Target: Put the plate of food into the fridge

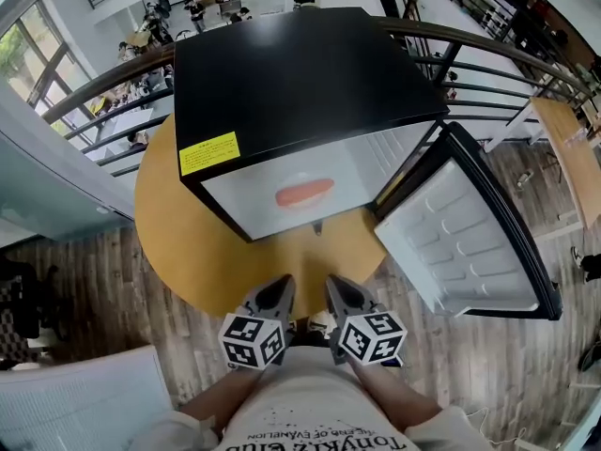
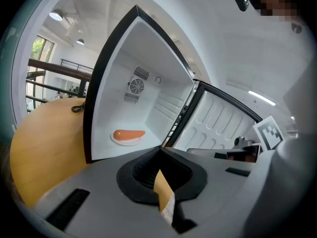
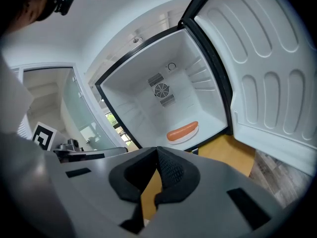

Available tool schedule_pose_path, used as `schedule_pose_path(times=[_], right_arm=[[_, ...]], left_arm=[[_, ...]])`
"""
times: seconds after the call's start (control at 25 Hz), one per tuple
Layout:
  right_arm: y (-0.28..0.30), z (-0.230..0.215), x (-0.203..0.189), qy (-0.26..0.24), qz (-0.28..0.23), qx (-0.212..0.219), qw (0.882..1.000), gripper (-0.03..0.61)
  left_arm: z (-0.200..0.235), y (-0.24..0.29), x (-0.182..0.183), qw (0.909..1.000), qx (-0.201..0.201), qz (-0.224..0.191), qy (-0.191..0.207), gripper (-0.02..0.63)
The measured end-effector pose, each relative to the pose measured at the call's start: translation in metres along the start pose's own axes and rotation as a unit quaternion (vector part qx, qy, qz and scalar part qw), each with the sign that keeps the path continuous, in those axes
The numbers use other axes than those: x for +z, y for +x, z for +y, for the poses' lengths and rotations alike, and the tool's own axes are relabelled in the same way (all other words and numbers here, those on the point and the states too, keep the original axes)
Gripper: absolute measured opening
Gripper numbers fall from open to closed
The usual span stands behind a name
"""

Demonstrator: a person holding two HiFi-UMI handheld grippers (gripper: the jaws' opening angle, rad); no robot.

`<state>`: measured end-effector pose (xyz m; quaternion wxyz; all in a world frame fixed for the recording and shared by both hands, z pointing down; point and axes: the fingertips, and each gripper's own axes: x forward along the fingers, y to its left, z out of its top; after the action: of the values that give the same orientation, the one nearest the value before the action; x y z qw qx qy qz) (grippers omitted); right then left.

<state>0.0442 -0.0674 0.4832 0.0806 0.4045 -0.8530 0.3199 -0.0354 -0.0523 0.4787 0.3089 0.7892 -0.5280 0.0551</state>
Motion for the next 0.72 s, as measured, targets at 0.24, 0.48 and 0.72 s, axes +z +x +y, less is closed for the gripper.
schedule_pose_path(times=[0.24, 0.48, 0.72], right_arm=[[0.000, 0.004, 0.006, -0.017, 0.002, -0.005, 1.000, 0.026], [0.001, 0.013, 0.000, -0.030, 0.009, -0.008, 0.999, 0.026], [-0.001, 0.017, -0.003, -0.048, 0.008, -0.011, 0.999, 0.025]], left_arm=[[0.000, -0.002, 0.006, 1.0000, 0.000, -0.007, 0.000, 0.023], [-0.005, -0.003, 0.002, 1.0000, -0.005, -0.002, 0.005, 0.023], [-0.004, -0.004, -0.005, 1.0000, -0.007, 0.000, 0.003, 0.023]])
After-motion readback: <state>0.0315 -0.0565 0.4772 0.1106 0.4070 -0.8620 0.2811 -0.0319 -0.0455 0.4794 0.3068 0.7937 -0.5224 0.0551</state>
